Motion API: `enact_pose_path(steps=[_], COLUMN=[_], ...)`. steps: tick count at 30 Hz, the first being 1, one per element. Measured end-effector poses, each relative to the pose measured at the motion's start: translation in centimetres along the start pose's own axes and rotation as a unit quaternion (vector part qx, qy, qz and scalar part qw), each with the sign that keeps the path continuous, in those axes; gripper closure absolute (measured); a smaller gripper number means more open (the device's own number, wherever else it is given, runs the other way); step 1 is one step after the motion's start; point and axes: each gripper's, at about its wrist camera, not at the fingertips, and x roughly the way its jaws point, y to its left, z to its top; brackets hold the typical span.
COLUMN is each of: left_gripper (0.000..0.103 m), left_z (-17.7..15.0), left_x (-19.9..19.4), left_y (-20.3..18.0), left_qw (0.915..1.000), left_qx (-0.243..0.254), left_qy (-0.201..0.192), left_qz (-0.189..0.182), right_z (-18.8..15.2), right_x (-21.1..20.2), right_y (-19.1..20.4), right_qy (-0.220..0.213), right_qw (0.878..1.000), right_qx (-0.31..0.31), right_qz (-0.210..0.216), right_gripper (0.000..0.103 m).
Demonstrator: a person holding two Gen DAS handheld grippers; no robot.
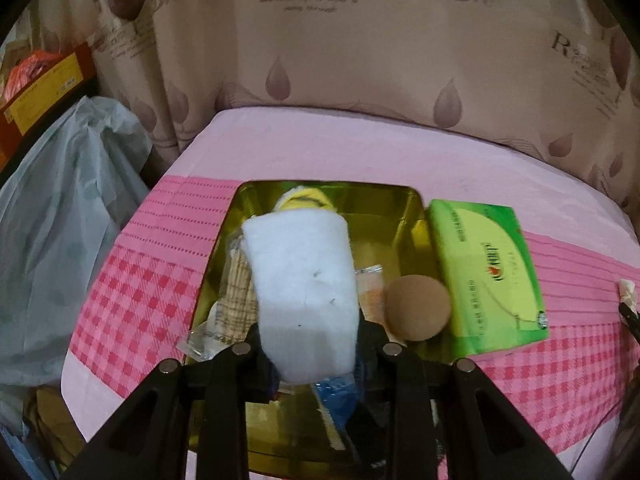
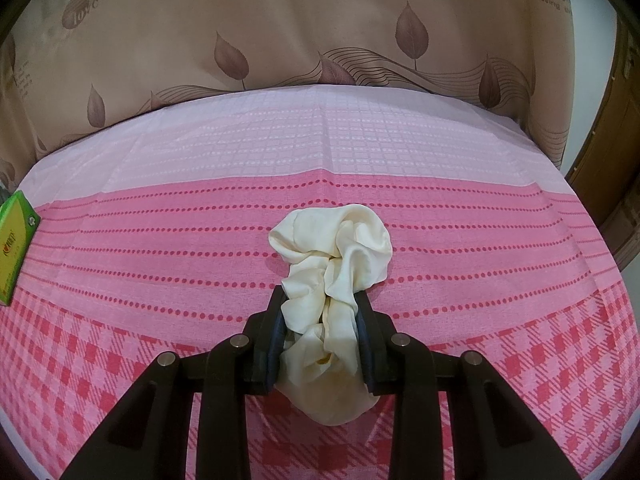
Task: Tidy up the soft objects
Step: 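Lower the white cloth into the gold tin and open the left gripper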
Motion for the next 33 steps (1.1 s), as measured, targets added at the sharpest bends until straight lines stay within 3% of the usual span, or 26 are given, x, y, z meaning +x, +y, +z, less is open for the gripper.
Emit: enact_pose_path(steps=[3, 5, 10, 25, 33], left_gripper=[0.070, 0.057, 0.046, 0.036, 0.036], left_z=[-0.2, -0.4, -0.6, -3.2, -5.0], left_x=[0.4, 0.5, 0.4, -1.9, -4.2], left_y=[0.7, 1.0, 1.8, 1.9, 1.5], left_qw=[1.0000, 1.0000, 0.9999, 0.9997, 0.9990], left_qx=[-0.005, -0.006, -0.015, 0.008, 0.024], left_qy=[0.000, -0.003, -0.003, -0.011, -0.037], left_qz=[-0.002, 0.000, -0.004, -0.020, 0.006], right_z=[0.0, 0.0, 0.0, 0.1, 0.1], right_x=[0.0, 0.0, 0.0, -0.1, -0.1], right_y=[0.0, -0.1, 0.0, 0.1, 0.1], right_qy=[0.000, 0.000, 0.000, 0.001, 0.001], right_qw=[1.000, 1.000, 1.000, 1.000, 1.000], right_qx=[-0.001, -0.002, -0.003, -0.007, -0.007], right_qz=[-0.002, -0.003, -0.005, -0.011, -0.010], right_gripper=[0.074, 0.074, 0.074, 0.073, 0.073])
